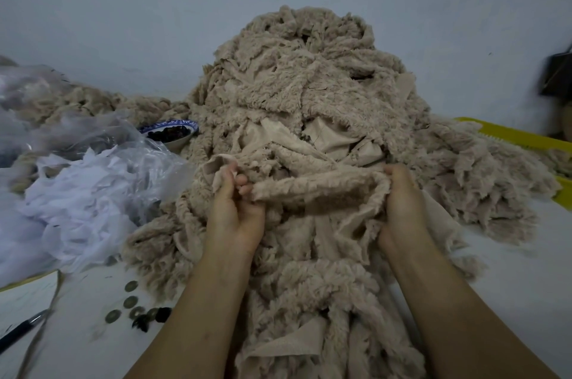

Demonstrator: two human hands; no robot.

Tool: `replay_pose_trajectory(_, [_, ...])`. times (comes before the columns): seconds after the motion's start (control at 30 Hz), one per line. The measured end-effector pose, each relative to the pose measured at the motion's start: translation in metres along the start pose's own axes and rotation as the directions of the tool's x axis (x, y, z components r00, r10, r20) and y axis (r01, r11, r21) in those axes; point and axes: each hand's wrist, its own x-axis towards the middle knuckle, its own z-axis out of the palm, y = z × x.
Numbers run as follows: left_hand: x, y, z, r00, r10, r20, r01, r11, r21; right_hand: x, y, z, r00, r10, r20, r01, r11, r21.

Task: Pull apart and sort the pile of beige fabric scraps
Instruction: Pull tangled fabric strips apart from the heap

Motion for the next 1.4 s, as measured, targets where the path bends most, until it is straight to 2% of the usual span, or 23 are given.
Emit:
replay_pose_trajectory(0.1, [0.003, 0.011, -0.004, 0.999, 0.041, -0.006, -0.041, 0.999, 0.018, 0.008, -0.009, -0.012, 0.999, 0.039, 0.019, -0.041, 0.988, 0.147])
replay_pose_trajectory(0.13, [0.001, 0.011, -0.003, 0.999, 0.038, 0.030, -0.040, 0.996, 0.079, 0.010, -0.011, -0.014, 0.998, 0.047, 0.047, -0.053, 0.989, 0.141])
replay_pose_trajectory(0.2, [-0.005, 0.001, 0.002, 0.990, -0.026, 0.141, -0.028, 0.928, 0.372, 0.008, -0.007, -0.012, 0.992, 0.021, 0.125, -0.012, 0.997, -0.076])
replay_pose_trajectory(0.27, [-0.018, -0.018, 0.008, 0.966, -0.143, 0.214, -0.041, 0.735, 0.677, 0.000, 0.002, -0.002, 0.977, -0.062, 0.202, 0.112, 0.964, -0.242])
replay_pose_trajectory(0.33, [-0.031, -0.034, 0.009, 0.931, -0.259, 0.257, -0.115, 0.460, 0.881, -0.010, 0.013, 0.009, 0.943, -0.063, 0.326, 0.154, 0.953, -0.261])
replay_pose_trajectory(0.4, [-0.036, -0.043, 0.004, 0.907, -0.254, 0.337, -0.285, 0.219, 0.933, -0.015, 0.020, 0.014, 0.917, -0.037, 0.397, 0.169, 0.938, -0.303])
replay_pose_trajectory(0.43, [-0.036, -0.045, 0.002, 0.912, -0.180, 0.369, -0.343, 0.160, 0.926, -0.015, 0.021, 0.014, 0.918, -0.030, 0.395, 0.170, 0.930, -0.325])
replay_pose_trajectory(0.47, [-0.033, -0.044, 0.000, 0.920, -0.104, 0.378, -0.357, 0.173, 0.918, -0.015, 0.022, 0.014, 0.920, -0.025, 0.392, 0.167, 0.928, -0.332])
replay_pose_trajectory(0.5, [-0.030, -0.042, -0.001, 0.937, -0.054, 0.345, -0.319, 0.269, 0.909, -0.015, 0.023, 0.014, 0.924, -0.024, 0.383, 0.159, 0.932, -0.325])
replay_pose_trajectory(0.57, [-0.028, -0.037, 0.001, 0.964, -0.145, 0.224, -0.112, 0.543, 0.832, -0.013, 0.023, 0.015, 0.939, -0.041, 0.341, 0.152, 0.940, -0.305])
replay_pose_trajectory(0.6, [-0.028, -0.034, 0.002, 0.954, -0.226, 0.195, -0.010, 0.627, 0.779, -0.012, 0.023, 0.015, 0.947, -0.052, 0.316, 0.155, 0.938, -0.310])
replay_pose_trajectory(0.63, [-0.030, -0.032, 0.004, 0.942, -0.286, 0.176, 0.064, 0.667, 0.742, -0.012, 0.023, 0.015, 0.951, -0.058, 0.302, 0.159, 0.933, -0.322])
replay_pose_trajectory(0.7, [-0.030, -0.030, 0.006, 0.930, -0.334, 0.152, 0.142, 0.709, 0.691, -0.013, 0.023, 0.015, 0.952, -0.066, 0.297, 0.172, 0.922, -0.348])
replay_pose_trajectory(0.77, [-0.029, -0.032, 0.007, 0.938, -0.310, 0.152, 0.144, 0.750, 0.646, -0.013, 0.022, 0.014, 0.951, -0.121, 0.285, 0.229, 0.895, -0.383])
replay_pose_trajectory(0.87, [-0.029, -0.033, 0.007, 0.940, -0.233, 0.247, 0.030, 0.781, 0.624, -0.011, 0.020, 0.010, 0.922, -0.249, 0.298, 0.370, 0.794, -0.482])
replay_pose_trajectory(0.93, [-0.028, -0.033, 0.007, 0.930, -0.199, 0.310, -0.047, 0.771, 0.635, -0.012, 0.017, 0.010, 0.879, -0.320, 0.354, 0.464, 0.748, -0.475])
replay_pose_trajectory(1.0, [-0.027, -0.032, 0.007, 0.921, -0.140, 0.363, -0.171, 0.692, 0.701, -0.015, 0.015, 0.011, 0.869, -0.242, 0.431, 0.428, 0.805, -0.412])
replay_pose_trajectory(1.1, [-0.029, -0.033, 0.005, 0.881, -0.117, 0.458, -0.352, 0.484, 0.801, -0.019, 0.016, 0.014, 0.866, -0.113, 0.487, 0.308, 0.889, -0.340])
replay_pose_trajectory(1.17, [-0.031, -0.033, 0.003, 0.895, -0.092, 0.437, -0.347, 0.472, 0.810, -0.020, 0.015, 0.015, 0.867, -0.115, 0.486, 0.302, 0.895, -0.327])
replay_pose_trajectory(1.23, [-0.031, -0.032, 0.004, 0.934, -0.039, 0.355, -0.275, 0.554, 0.785, -0.020, 0.013, 0.014, 0.860, -0.107, 0.499, 0.290, 0.907, -0.305])
replay_pose_trajectory(1.27, [-0.029, -0.031, 0.006, 0.957, -0.045, 0.287, -0.193, 0.641, 0.743, -0.020, 0.013, 0.014, 0.852, -0.095, 0.514, 0.284, 0.910, -0.303])
replay_pose_trajectory(1.33, [-0.024, -0.025, 0.008, 0.971, -0.135, 0.198, -0.004, 0.815, 0.579, -0.021, 0.012, 0.014, 0.833, -0.062, 0.550, 0.296, 0.890, -0.348])
replay_pose_trajectory(1.4, [-0.019, -0.018, 0.009, 0.963, -0.206, 0.171, 0.115, 0.895, 0.431, -0.022, 0.014, 0.014, 0.819, -0.007, 0.574, 0.282, 0.875, -0.393])
